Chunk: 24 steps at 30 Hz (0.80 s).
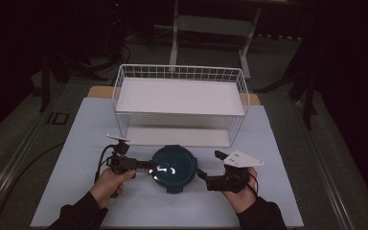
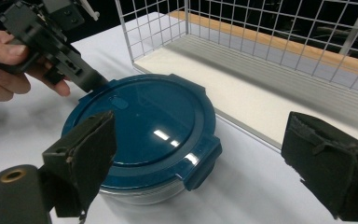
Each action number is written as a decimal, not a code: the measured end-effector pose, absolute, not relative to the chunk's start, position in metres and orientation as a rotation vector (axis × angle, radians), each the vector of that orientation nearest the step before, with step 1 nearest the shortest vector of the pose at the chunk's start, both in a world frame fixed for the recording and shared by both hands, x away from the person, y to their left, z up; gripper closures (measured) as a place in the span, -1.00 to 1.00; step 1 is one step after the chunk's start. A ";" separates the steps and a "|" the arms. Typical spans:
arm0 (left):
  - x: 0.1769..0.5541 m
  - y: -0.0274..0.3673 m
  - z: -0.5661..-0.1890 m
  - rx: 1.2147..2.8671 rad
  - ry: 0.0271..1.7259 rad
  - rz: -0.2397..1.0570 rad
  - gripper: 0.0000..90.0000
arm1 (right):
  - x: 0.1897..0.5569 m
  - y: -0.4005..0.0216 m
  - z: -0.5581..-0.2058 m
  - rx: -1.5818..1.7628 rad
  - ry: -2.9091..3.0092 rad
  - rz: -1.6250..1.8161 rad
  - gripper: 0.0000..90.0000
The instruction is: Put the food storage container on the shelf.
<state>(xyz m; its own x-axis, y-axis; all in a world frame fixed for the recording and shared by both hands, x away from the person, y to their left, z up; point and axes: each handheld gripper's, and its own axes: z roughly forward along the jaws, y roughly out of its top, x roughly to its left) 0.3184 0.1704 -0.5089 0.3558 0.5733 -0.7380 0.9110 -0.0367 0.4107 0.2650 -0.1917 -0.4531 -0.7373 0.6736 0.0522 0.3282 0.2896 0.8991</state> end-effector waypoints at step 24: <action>0.321 0.174 -0.531 1.600 1.331 -0.689 0.16 | 0.270 -0.194 -0.457 0.958 2.254 1.423 -0.77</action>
